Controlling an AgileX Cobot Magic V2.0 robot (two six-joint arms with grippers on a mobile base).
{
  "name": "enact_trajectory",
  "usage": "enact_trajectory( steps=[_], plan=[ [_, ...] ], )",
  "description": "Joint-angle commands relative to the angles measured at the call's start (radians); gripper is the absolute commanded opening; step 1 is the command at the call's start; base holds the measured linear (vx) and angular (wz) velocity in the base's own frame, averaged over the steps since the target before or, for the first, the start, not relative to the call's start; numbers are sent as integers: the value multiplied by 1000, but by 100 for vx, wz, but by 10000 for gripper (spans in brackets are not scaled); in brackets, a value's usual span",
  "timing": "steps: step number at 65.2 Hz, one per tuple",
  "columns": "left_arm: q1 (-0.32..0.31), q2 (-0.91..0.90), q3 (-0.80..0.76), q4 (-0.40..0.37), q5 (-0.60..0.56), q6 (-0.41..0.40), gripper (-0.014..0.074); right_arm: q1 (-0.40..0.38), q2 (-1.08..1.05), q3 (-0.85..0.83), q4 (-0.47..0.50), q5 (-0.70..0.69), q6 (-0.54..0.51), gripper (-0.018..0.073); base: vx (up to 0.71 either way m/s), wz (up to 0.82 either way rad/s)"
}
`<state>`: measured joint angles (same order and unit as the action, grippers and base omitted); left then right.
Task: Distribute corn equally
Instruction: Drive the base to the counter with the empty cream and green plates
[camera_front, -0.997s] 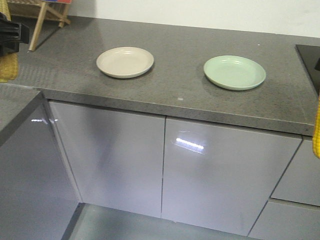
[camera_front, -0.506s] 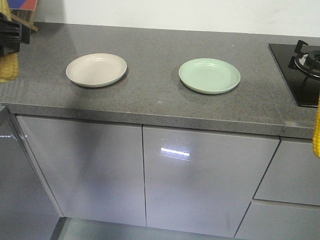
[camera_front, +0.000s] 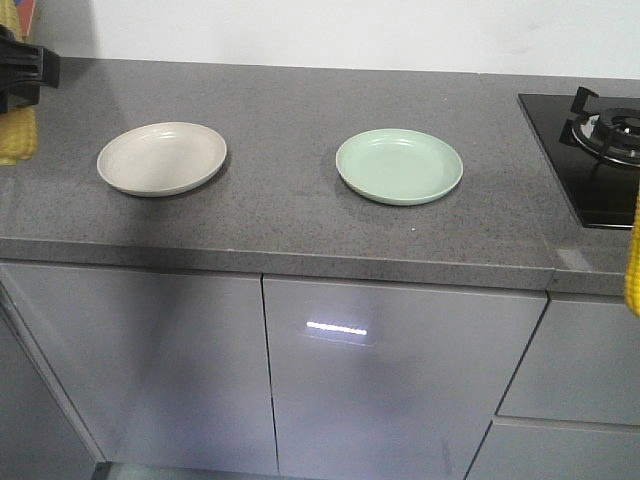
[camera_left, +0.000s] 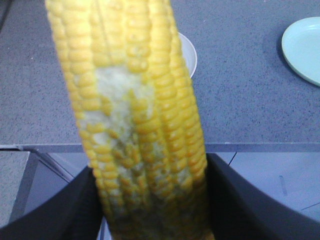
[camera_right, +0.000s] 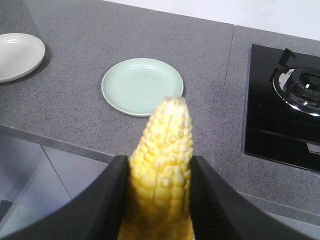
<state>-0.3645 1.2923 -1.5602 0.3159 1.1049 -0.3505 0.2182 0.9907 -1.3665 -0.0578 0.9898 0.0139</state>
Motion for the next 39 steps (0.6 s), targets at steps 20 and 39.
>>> enact_trajectory(
  steps=[20,39],
  plan=[
    [0,-26,-22,20,-60,-8,128,-5,-12,-26,-11,-69,-3,98,12,-4],
    [0,-26,-22,20,-60,-8,128,-5,-12,-26,-11,-69,-3,98,14,-3]
  ],
)
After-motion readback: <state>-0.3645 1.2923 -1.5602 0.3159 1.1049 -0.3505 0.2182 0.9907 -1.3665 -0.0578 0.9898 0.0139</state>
